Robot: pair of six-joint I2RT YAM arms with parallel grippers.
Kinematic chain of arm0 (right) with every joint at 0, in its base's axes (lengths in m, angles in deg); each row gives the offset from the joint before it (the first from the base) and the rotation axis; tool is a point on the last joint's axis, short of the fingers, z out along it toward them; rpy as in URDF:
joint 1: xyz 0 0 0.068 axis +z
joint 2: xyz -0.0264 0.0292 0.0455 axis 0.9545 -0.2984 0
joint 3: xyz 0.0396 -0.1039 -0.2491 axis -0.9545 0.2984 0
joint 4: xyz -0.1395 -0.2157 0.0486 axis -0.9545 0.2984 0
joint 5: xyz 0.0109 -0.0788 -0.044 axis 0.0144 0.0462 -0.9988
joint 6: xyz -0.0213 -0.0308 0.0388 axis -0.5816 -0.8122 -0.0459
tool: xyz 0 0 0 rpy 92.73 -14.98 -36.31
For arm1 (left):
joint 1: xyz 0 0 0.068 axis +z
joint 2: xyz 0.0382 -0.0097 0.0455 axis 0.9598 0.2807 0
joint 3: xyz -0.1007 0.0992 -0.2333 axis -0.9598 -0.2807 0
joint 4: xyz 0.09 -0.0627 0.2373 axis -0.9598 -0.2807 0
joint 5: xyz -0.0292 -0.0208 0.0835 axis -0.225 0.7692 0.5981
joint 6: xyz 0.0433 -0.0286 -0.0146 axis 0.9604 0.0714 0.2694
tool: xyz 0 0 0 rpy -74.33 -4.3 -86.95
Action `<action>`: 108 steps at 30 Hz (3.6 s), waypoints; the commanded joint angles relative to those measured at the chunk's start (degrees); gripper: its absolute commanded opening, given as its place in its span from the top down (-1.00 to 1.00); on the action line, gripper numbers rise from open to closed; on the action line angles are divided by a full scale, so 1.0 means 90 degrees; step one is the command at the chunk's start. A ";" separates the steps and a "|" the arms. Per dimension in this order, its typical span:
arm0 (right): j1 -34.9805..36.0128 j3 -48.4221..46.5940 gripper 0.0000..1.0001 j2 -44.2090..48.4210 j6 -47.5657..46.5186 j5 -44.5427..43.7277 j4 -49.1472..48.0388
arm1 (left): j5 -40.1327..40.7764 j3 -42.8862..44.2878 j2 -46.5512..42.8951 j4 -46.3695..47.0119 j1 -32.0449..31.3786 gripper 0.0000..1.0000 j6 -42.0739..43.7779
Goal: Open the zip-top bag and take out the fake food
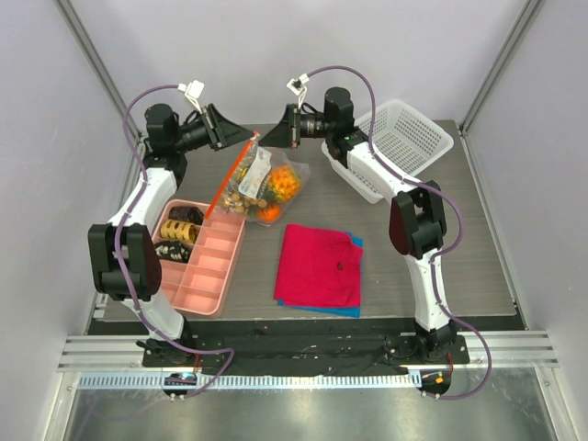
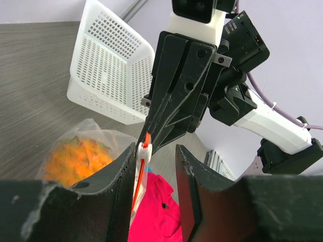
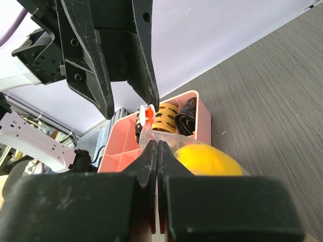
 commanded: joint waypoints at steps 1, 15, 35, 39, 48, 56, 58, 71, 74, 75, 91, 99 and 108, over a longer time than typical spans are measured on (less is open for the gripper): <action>0.0044 -0.0186 0.97 0.0456 0.0138 -0.0034 -0.0379 | -0.0158 0.0133 0.0073 0.0395 -0.0039 0.24 -0.0083; 0.0034 -0.0235 0.98 0.0427 0.0295 -0.0140 -0.0428 | -0.0187 0.0124 0.0123 0.0201 -0.0117 0.63 0.0082; -0.0571 0.0332 0.97 0.0437 0.2179 -0.2250 -0.1071 | 0.1940 -0.0083 -0.0610 -0.3348 -0.0449 0.96 0.2113; -0.0708 -0.0495 0.98 -0.0099 0.2141 -0.2056 -0.1024 | 0.2975 -0.0714 -0.1214 -0.4107 -0.0459 1.00 0.1842; -0.0747 -0.1445 0.97 -0.1057 0.2403 -0.1704 -0.1451 | 0.3544 -0.3146 -0.3656 -0.4088 -0.0664 0.99 0.1597; -0.0718 -0.1182 0.97 -0.1262 0.3408 -0.0690 -0.3813 | 0.3250 -0.3432 -0.4204 -0.4155 -0.0889 0.39 0.1576; -0.0718 -0.1250 0.97 -0.1379 0.3837 -0.0464 -0.4654 | 0.3483 -0.2937 -0.4078 -0.4340 -0.0879 -0.07 0.1859; -0.0611 -0.1211 0.97 -0.1478 0.4601 0.0328 -0.6004 | 0.3506 0.0005 -0.2107 -0.4634 -0.0664 0.25 0.3137; -0.0611 -0.1250 0.97 -0.1487 0.4640 0.0396 -0.5955 | 0.3191 0.0455 -0.1589 -0.4702 -0.0645 0.39 0.3752; -0.0611 -0.1299 0.97 -0.1516 0.4718 0.0425 -0.5974 | 0.3172 0.0620 -0.1500 -0.4722 -0.0645 0.41 0.3900; -0.0581 -0.0489 0.97 -0.1000 0.4184 0.0397 -0.5576 | 0.3934 0.0925 -0.1264 -0.4547 -0.0215 -0.13 -0.0288; -0.0581 -0.0322 0.97 -0.0686 0.2931 0.0191 -0.4197 | 0.5086 0.0659 -0.1812 -0.3979 -0.0664 -0.82 -0.1443; -0.0581 -0.0421 0.97 -0.0648 0.2854 0.0220 -0.4050 | 0.5222 -0.0859 -0.2182 -0.3491 -0.0635 -0.12 -0.2229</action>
